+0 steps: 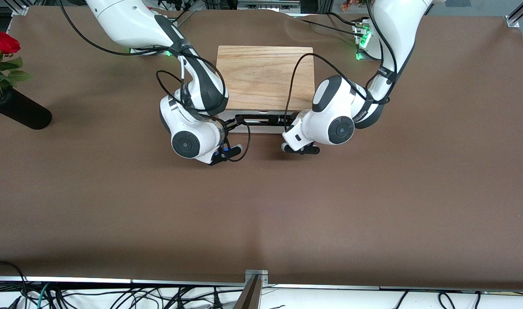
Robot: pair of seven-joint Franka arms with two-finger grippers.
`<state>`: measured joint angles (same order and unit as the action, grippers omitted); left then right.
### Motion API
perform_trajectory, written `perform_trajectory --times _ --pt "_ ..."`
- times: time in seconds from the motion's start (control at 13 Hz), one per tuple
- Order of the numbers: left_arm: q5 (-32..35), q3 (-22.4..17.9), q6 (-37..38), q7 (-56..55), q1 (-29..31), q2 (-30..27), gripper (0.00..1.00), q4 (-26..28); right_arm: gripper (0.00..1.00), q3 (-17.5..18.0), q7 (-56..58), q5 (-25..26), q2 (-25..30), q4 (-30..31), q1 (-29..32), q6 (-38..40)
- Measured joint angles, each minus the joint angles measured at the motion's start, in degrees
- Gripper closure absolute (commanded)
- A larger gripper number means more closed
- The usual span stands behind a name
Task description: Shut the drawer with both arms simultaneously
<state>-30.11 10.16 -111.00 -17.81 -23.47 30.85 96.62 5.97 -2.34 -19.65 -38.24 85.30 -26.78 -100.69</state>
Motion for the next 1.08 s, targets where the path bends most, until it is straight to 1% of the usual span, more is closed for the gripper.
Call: perform_trajectory --times 0.23,0.38,0.54,0.62,0.77,0.92,1.0,1.08 --pt "0.0 -2.0 1.1 0.0 1.4 -3.5 0.0 -0.4 0.0 -0.6 0.2 0.4 0.0 -0.7 0.1 -0.5" --pt "0.0 -2.5 1.2 0.0 2.3 -6.6 0.0 -0.4 0.0 -2.7 0.4 1.0 0.0 -3.3 1.0 -0.9" --pt "0.0 -3.1 1.0 0.0 4.6 -9.5 0.0 -0.6 0.0 -5.1 0.8 3.0 0.1 -6.6 2.8 -0.8" --pt "0.0 -4.4 0.9 0.0 6.2 -11.4 0.0 -0.7 0.0 -6.3 0.9 4.0 0.3 -8.2 3.5 -0.8" --pt "0.0 -9.7 1.3 0.3 8.8 -16.7 0.0 -0.9 0.0 -9.5 1.0 4.9 0.4 -11.5 4.2 -0.7" --pt "1.1 -14.0 4.9 0.5 10.5 -22.6 0.0 -0.6 0.0 -13.1 1.0 5.0 0.4 -14.4 4.3 -0.7" --pt "4.3 -15.7 7.5 0.6 10.7 -25.3 0.0 -0.5 0.0 -14.8 1.0 5.0 0.4 -15.4 4.4 -0.7" --pt "9.1 -16.5 10.0 0.6 10.8 -27.9 0.0 -0.4 0.0 -16.6 1.0 5.0 0.4 -16.2 4.4 -0.7"
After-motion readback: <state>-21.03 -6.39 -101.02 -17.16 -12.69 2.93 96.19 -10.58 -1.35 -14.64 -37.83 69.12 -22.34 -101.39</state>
